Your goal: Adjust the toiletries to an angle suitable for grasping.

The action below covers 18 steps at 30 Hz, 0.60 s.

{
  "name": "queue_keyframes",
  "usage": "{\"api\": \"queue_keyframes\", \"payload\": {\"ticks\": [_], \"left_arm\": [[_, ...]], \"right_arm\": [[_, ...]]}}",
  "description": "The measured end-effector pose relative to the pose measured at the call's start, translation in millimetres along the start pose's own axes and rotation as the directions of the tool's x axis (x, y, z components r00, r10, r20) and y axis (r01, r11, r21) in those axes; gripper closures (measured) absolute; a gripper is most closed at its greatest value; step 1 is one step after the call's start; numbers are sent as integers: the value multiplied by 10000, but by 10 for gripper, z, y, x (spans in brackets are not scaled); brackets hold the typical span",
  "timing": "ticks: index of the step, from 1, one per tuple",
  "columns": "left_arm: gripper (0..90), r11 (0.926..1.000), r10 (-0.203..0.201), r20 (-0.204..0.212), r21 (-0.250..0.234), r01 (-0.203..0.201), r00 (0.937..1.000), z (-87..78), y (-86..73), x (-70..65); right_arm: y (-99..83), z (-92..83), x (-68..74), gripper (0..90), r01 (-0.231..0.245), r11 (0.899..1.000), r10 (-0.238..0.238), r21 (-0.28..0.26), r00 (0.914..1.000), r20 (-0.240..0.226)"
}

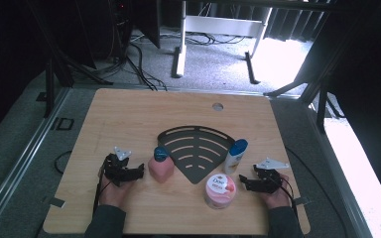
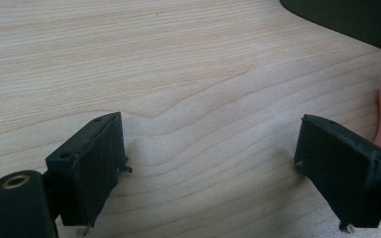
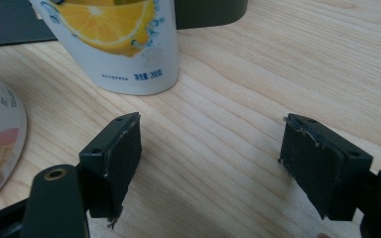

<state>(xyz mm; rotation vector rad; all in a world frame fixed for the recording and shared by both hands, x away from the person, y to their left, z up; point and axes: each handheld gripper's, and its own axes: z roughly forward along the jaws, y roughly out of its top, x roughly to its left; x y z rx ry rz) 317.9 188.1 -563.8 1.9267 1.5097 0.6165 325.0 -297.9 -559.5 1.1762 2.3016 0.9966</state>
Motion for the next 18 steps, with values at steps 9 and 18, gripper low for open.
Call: {"api": "queue_keyframes", "payload": {"ticks": [9, 18], "left_arm": [[143, 9999, 144, 138, -14, -144, 9998, -8, -5, -2], [609, 9988, 480, 598, -154, -471, 9971, -109, -25, 5]], "right_arm": [[5, 6, 19, 234, -151, 9999, 151, -7, 9998, 126], [5, 6, 22, 234, -164, 9999, 164, -9, 9998, 150]]}}
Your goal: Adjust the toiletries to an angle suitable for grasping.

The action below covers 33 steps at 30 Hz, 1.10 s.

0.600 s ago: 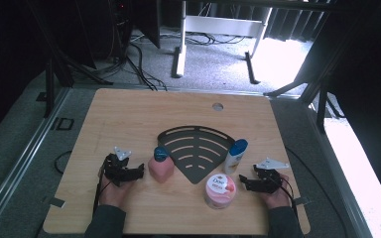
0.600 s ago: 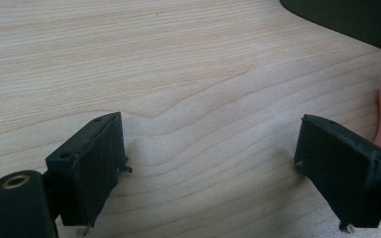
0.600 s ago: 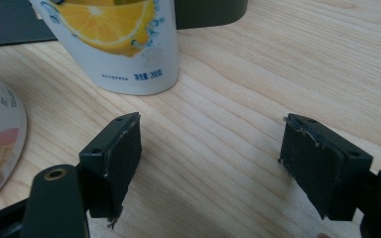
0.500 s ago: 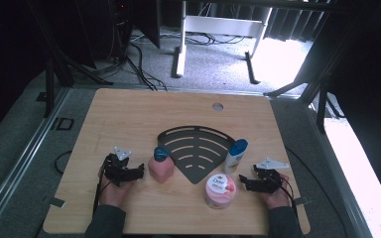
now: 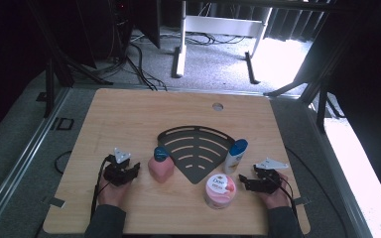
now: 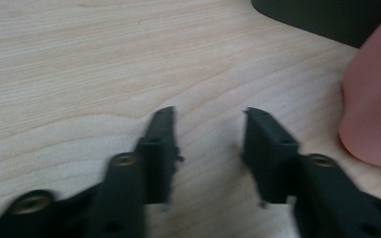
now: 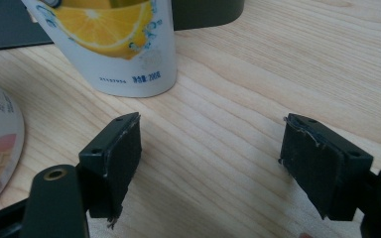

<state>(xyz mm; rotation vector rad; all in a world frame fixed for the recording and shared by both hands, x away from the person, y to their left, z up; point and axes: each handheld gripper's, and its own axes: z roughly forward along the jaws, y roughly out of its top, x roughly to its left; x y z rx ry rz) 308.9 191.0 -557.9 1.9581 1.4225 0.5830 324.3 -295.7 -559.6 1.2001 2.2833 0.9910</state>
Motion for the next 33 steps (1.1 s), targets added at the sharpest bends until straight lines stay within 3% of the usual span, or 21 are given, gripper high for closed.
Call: {"api": "queue_keyframes", "payload": {"ticks": [2, 3, 5, 8, 12, 15, 20, 23, 24, 33], "left_arm": [[783, 10000, -36, 117, 39, 35, 9999, -11, 0, 7], [783, 9999, -81, 220, 104, 79, 9997, -19, 1, 17], [891, 9996, -256, 542, 122, 250, 9982, -38, 0, 33], [900, 9997, -244, 973, -25, 247, 9950, -100, 11, 14], [900, 9993, 170, 1335, -351, -124, 9909, -219, 30, -91], [900, 9975, 556, 1466, -505, -487, 9876, -281, 48, -166], [898, 9952, 729, 1736, -778, -602, 9821, -372, 86, -224], [899, 9919, 1046, 1845, -903, -891, 9772, -425, 109, -247], [899, 9891, 1229, 1952, -1045, -1040, 9730, -481, 126, -277], [899, 9822, 1561, 2367, -1400, -1253, 9590, -600, 183, -348]], "right_arm": [[0, 0, 0, 234, 3, 10000, -3, 2, 10000, -5], [0, 0, 0, 234, 3, 10000, -3, 2, 10000, -5], [0, 0, 0, 234, 1, 10000, -1, 2, 10000, -1], [0, 0, 0, 234, 0, 10000, 0, 1, 10000, -2], [0, 0, 0, 234, 0, 10000, 0, 1, 10000, 0], [0, 0, 0, 235, 0, 10000, 0, 1, 10000, -1], [0, 0, -1, 234, 3, 10000, -3, 3, 10000, -6], [0, 0, 0, 234, -1, 10000, 1, 0, 10000, -6], [0, 0, -1, 234, 2, 10000, -2, 2, 10000, -8], [0, 0, 0, 232, 6, 10000, -6, 4, 10000, -9]]}}
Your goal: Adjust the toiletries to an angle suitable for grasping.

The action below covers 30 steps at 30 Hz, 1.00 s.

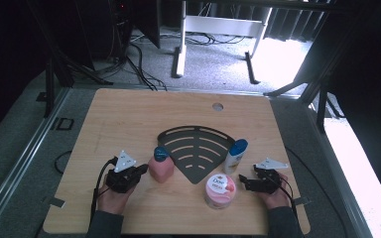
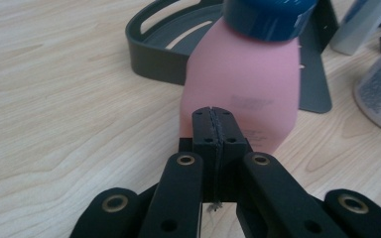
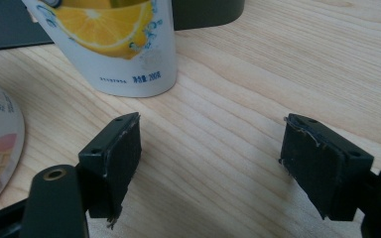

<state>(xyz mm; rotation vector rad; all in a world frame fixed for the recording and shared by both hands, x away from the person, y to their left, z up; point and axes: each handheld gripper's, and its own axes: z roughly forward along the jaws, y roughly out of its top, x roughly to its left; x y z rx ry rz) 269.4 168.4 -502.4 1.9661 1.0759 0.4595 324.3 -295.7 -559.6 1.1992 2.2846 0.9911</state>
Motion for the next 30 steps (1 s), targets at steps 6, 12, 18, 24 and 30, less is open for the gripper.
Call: {"api": "queue_keyframes", "payload": {"ticks": [6, 12, 18, 24, 30], "left_arm": [[899, 9998, -26, 317, -181, 32, 9995, -55, 50, -38], [898, 9982, -282, 857, -495, 325, 9959, -85, 99, -76], [899, 9969, -146, 1049, -747, 226, 9944, -76, 161, -151], [899, 9961, 384, 1111, -833, -291, 9931, 6, 259, -292], [899, 9934, 926, 1121, -785, -841, 9894, 135, 345, -412]], "right_arm": [[0, 0, 1, 231, 4, 10000, -4, 5, 10000, -6], [0, 0, 1, 230, 4, 10000, -4, 4, 10000, -8], [0, 1, 1, 230, 7, 10000, -7, 4, 10000, -8], [0, 1, 1, 230, 8, 10000, -8, 4, 10000, -8], [0, 0, 1, 229, 11, 10000, -11, 6, 10000, -8]]}}
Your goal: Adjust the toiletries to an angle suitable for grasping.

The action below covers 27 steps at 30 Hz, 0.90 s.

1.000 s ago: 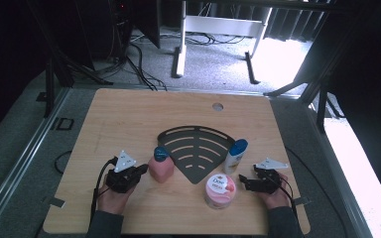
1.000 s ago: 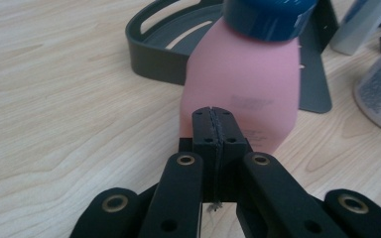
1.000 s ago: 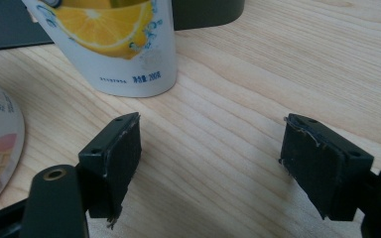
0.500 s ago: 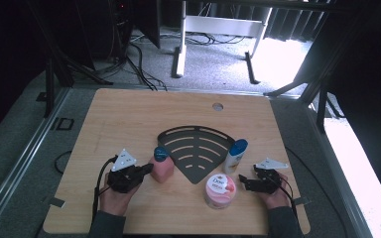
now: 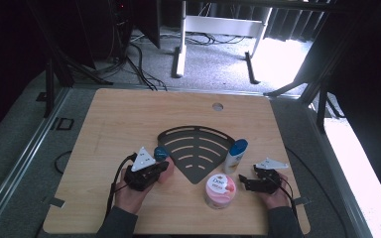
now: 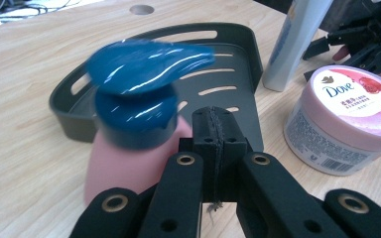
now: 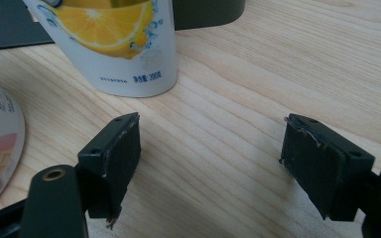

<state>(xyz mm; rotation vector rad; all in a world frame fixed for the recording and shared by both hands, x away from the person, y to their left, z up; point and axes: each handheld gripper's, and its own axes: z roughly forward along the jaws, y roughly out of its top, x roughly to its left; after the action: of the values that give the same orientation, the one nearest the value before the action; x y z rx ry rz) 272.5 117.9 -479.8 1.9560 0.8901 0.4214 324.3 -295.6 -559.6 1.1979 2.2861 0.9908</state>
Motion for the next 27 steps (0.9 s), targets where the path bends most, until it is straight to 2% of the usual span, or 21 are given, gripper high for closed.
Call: {"api": "queue_keyframes", "payload": {"ticks": [5, 11, 20, 27], "left_arm": [[899, 9999, 153, -19, 62, -152, 9999, 68, 22, -30], [899, 10000, 13, -207, 67, -11, 9998, 87, 1, 32], [900, 10000, 18, -377, 13, -18, 9993, 115, -17, 50], [899, 10000, -2, -498, -7, 1, 9988, 106, -20, 113]], "right_arm": [[0, 0, 0, 230, 0, 10000, 0, -1, 10000, -1], [0, 0, 0, 230, 0, 10000, 0, -1, 10000, -1], [0, 0, 0, 230, -2, 10000, 2, -1, 10000, 1], [0, 0, 0, 230, -3, 10000, 3, 0, 10000, 0]]}}
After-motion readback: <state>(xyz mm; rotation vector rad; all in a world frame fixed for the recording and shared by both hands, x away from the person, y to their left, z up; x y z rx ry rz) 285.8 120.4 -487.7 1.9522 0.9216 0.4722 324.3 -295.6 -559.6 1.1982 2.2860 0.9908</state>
